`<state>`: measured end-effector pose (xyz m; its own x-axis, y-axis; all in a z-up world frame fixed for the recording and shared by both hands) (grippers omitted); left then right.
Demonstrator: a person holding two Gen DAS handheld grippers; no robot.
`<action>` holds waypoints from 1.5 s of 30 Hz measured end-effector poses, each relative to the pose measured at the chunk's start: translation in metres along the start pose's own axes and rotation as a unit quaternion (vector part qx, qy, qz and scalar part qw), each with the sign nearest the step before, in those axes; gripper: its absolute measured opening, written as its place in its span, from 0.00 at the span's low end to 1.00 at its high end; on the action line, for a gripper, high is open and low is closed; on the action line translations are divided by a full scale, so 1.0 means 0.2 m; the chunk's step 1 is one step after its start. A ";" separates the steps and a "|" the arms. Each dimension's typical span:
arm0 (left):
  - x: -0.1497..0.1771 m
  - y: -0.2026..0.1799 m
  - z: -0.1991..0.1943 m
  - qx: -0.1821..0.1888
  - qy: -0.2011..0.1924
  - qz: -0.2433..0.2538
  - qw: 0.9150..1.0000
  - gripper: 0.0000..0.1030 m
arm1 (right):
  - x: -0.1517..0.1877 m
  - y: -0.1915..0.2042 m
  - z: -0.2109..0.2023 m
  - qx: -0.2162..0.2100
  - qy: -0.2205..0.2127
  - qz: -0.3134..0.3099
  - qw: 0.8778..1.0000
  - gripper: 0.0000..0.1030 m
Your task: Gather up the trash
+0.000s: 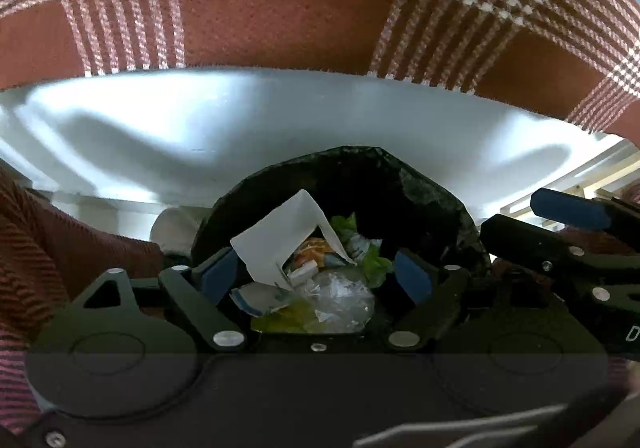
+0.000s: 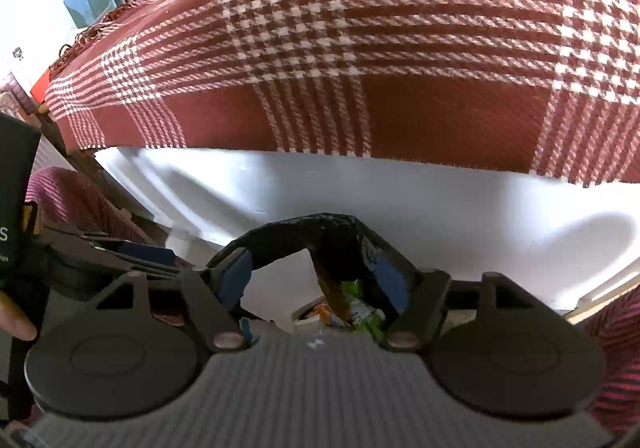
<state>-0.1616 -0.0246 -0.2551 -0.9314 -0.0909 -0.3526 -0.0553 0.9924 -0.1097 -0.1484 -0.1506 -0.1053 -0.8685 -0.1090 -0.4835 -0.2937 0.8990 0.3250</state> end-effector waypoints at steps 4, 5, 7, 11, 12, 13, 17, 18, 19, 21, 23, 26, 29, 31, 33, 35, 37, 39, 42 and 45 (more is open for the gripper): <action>0.00 0.00 0.01 -0.005 -0.002 0.004 1.000 0.87 | 0.00 0.00 0.00 0.000 0.001 0.003 1.000 0.78; 0.00 0.00 0.01 -0.005 -0.002 0.004 1.000 0.88 | 0.00 0.00 0.00 0.000 0.001 0.004 1.000 0.79; 0.00 0.00 0.01 -0.006 -0.001 0.004 1.000 0.88 | 0.01 0.00 0.01 0.000 0.002 0.006 1.000 0.79; 0.01 0.00 0.01 -0.006 0.001 0.005 1.000 0.89 | 0.01 -0.01 0.01 0.001 0.003 0.010 1.000 0.79; 0.01 0.00 0.02 -0.006 0.002 0.005 1.000 0.89 | 0.01 -0.01 0.01 0.001 0.003 0.011 1.000 0.79; 0.01 0.00 0.02 -0.006 0.002 0.005 1.000 0.89 | 0.02 -0.01 0.01 0.001 0.003 0.011 1.000 0.79; 0.02 0.00 0.03 -0.008 0.005 0.004 1.000 0.90 | 0.02 -0.01 0.01 0.001 0.003 0.012 1.000 0.79; 0.02 0.00 0.03 -0.007 0.006 0.004 1.000 0.90 | 0.02 -0.01 0.01 0.001 0.003 0.012 1.000 0.79; 0.02 0.00 0.04 -0.008 0.006 0.003 1.000 0.90 | 0.02 -0.01 0.01 0.001 0.003 0.012 1.000 0.79; 0.03 0.01 0.04 -0.009 0.007 0.004 1.000 0.90 | 0.02 -0.01 0.02 0.001 0.004 0.013 1.000 0.79; 0.03 0.01 0.04 -0.009 0.006 0.006 1.000 0.90 | 0.02 -0.01 0.02 0.002 0.004 0.014 1.000 0.79; 0.03 0.00 0.04 -0.012 0.002 0.013 1.000 0.90 | 0.02 -0.01 0.02 0.002 0.004 0.015 1.000 0.80; 0.04 -0.02 0.03 -0.013 0.000 0.023 1.000 0.90 | 0.02 -0.01 0.02 0.002 0.004 0.015 1.000 0.80; 0.04 -0.02 0.03 -0.013 0.001 0.026 1.000 0.90 | 0.03 -0.01 0.02 0.002 0.005 0.015 1.000 0.80; 0.05 -0.03 0.03 -0.012 0.000 0.029 1.000 0.91 | 0.03 -0.01 0.02 0.003 0.004 0.015 1.000 0.80; 0.05 -0.03 0.03 -0.013 -0.002 0.031 0.999 0.92 | 0.03 -0.02 0.02 0.003 0.004 0.016 1.000 0.80; 0.05 -0.03 0.02 -0.015 -0.004 0.033 0.999 0.95 | 0.03 -0.02 0.02 0.004 0.004 0.017 1.000 0.80; 0.05 -0.03 0.02 -0.016 -0.007 0.035 0.999 0.96 | 0.03 -0.02 0.01 0.005 0.004 0.018 1.000 0.80; 0.05 -0.03 0.01 -0.015 -0.007 0.035 0.999 0.98 | 0.04 -0.02 0.01 0.006 0.004 0.019 1.000 0.80; 0.04 -0.02 0.00 -0.016 -0.008 0.036 0.999 0.99 | 0.04 -0.02 0.01 0.007 0.003 0.020 1.000 0.80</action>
<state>-0.1690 -0.0302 -0.2584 -0.9271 -0.0197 -0.3743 0.0005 0.9986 -0.0537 -0.1529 -0.1540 -0.1119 -0.8824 -0.0750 -0.4644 -0.2523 0.9087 0.3327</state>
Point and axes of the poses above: each gripper's, at about its wrist camera, not at the fingertips, and z roughly the way its jaws point, y to its left, x to its underside, the point moved 10 cm from there along z, roughly the way its jaws point, and after that the axes turned 1 degree about x, right-handed, at the moved point
